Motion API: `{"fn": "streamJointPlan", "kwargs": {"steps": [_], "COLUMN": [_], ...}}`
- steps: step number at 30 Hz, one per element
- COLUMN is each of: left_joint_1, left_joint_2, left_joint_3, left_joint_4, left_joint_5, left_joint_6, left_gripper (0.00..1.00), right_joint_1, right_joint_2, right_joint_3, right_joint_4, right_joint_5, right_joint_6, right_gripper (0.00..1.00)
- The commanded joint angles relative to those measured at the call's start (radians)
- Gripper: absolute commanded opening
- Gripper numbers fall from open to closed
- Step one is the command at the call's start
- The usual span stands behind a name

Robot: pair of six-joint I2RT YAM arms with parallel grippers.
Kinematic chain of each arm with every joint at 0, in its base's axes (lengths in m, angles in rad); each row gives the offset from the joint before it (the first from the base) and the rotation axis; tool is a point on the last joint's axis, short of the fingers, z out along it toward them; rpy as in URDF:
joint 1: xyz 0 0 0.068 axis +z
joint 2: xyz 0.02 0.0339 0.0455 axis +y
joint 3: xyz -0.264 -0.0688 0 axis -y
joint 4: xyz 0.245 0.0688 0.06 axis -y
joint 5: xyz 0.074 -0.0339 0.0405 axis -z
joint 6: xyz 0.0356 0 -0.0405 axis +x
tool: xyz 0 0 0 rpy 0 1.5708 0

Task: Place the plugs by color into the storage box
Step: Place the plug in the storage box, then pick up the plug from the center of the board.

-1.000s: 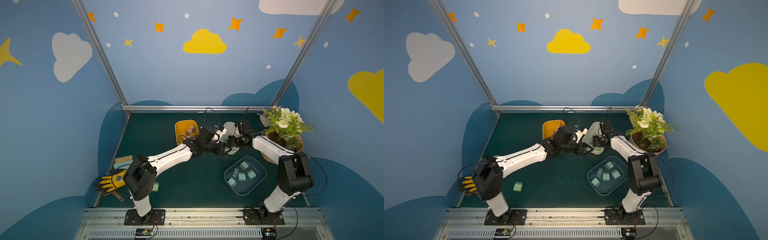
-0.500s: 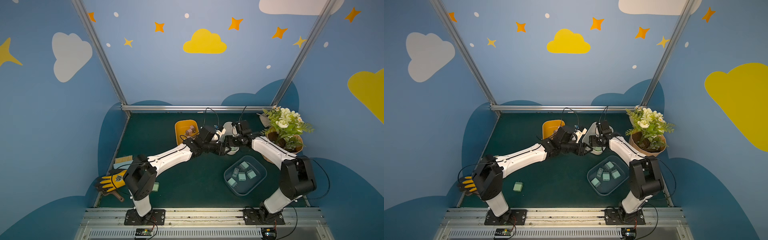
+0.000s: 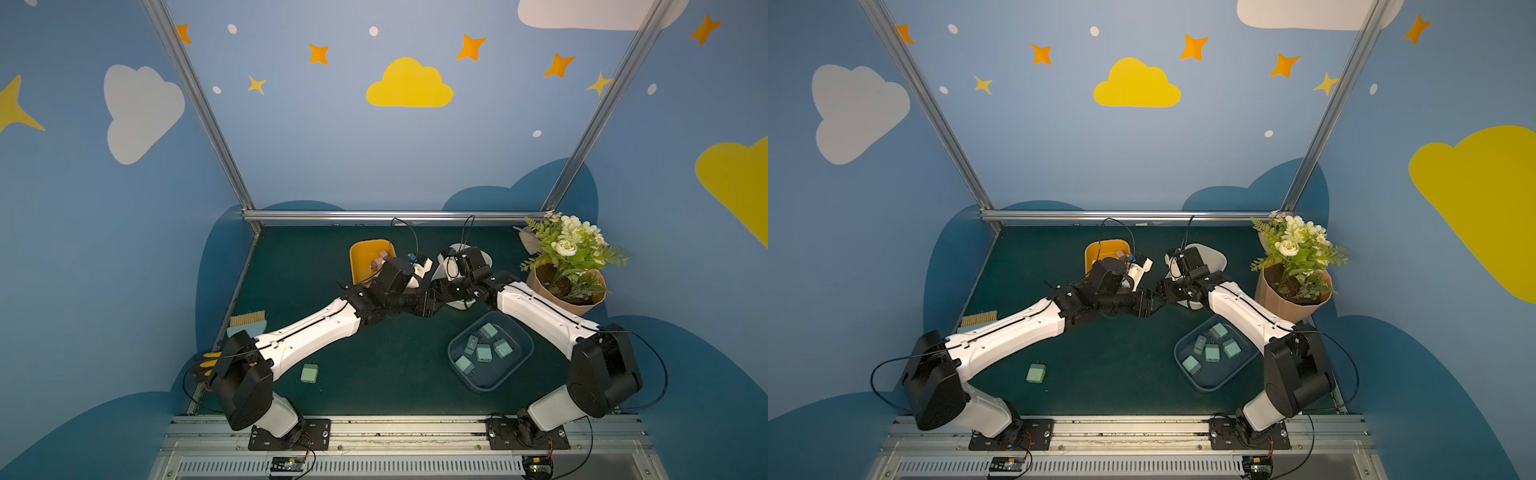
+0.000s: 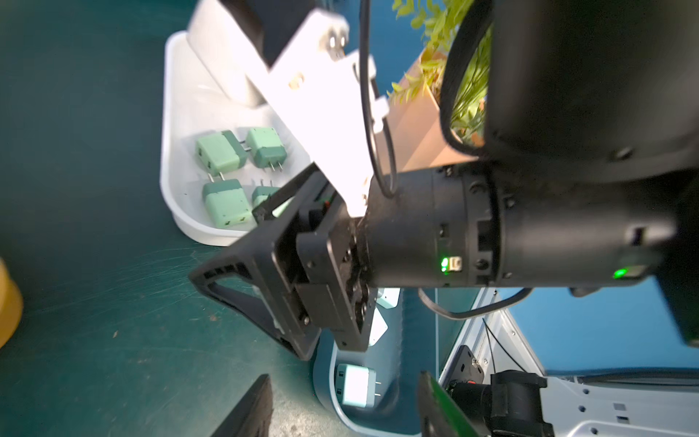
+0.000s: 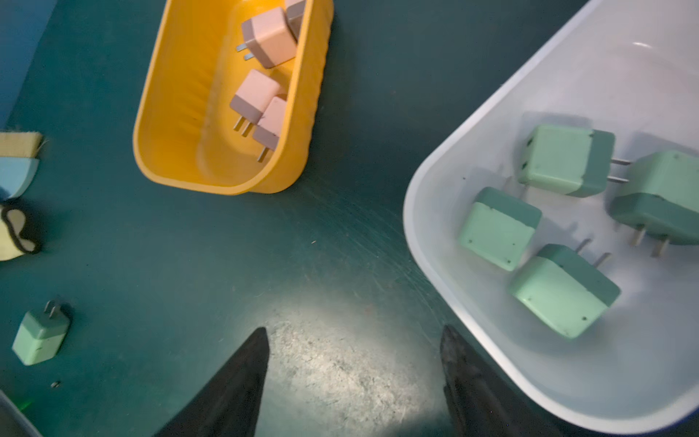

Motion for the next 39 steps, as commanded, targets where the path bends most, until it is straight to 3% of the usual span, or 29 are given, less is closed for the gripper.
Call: {"fn": "streamJointPlan", "kwargs": {"steps": [1, 15, 25, 34, 39], "left_joint_1": [-0.007, -0.026, -0.026, -0.013, 0.105], "left_joint_2": [-0.05, -0.384, -0.557, -0.63, -0.722], "left_joint_3": [-0.035, -0.263, -0.293, -0.371, -0.481], "left_joint_4": [-0.11, -0.445, -0.756, -0.959, -0.974], "left_joint_5": [-0.079, -0.302, -0.407, -0.51, -0.495], "left_joint_6": [-0.032, -0.205, -0.333, -0.633, -0.746], "left_gripper": [0.61, 0.61, 0.63, 0.7, 0.79], "right_joint_1": [0.026, 0.13, 0.221, 0.312, 0.334], "right_joint_2": [-0.037, -0.051, -0.017, -0.014, 0.021], "right_joint_3": [-0.018, -0.009, 0.019, 0.03, 0.085], "right_joint_4": [0.029, 0.06, 0.071, 0.059, 0.013], "right_joint_5": [-0.052, -0.173, -0.285, -0.28, -0.295], "right_joint_6": [0.019, 0.056, 0.074, 0.058, 0.046], "right_gripper": [0.71, 0.66, 0.64, 0.67, 0.68]}}
